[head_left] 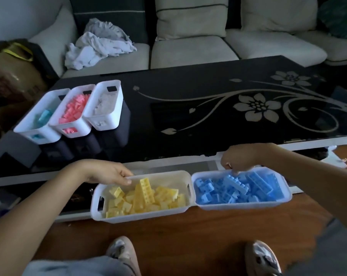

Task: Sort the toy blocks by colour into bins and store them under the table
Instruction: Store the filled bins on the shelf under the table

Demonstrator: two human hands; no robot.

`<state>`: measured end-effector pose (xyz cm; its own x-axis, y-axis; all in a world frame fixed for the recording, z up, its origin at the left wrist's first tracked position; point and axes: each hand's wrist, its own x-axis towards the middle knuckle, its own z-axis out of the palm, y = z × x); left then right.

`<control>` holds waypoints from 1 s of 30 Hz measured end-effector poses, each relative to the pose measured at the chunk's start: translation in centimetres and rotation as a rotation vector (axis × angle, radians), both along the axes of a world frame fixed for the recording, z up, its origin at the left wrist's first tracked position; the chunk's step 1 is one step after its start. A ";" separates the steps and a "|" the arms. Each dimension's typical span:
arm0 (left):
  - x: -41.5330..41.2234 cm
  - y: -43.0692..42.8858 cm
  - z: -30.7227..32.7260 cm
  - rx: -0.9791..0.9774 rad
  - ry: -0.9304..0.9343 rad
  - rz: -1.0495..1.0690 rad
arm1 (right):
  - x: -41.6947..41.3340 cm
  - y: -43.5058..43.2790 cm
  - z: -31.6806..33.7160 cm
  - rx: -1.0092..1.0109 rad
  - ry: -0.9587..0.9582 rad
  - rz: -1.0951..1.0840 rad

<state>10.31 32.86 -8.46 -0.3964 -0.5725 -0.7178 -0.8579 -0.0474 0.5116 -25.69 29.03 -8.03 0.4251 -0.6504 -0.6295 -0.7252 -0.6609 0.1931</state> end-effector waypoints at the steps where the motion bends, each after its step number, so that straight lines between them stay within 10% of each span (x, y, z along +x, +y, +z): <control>1: -0.1 0.0 -0.9 0.034 -0.033 -0.004 | 0.1 0.3 -0.7 -0.031 -0.044 0.008; 9: 1.0 -0.7 -8.7 0.159 -0.117 0.092 | 1.4 0.3 -9.6 0.002 -0.067 -0.029; 21: -2.1 -1.5 -21.3 0.098 0.297 1.016 | 8.8 -1.1 -19.9 -0.068 -0.566 -1.007; 30: -6.3 -1.4 -23.7 -0.143 0.057 0.917 | 9.7 -2.1 -23.7 -0.052 -0.710 -1.337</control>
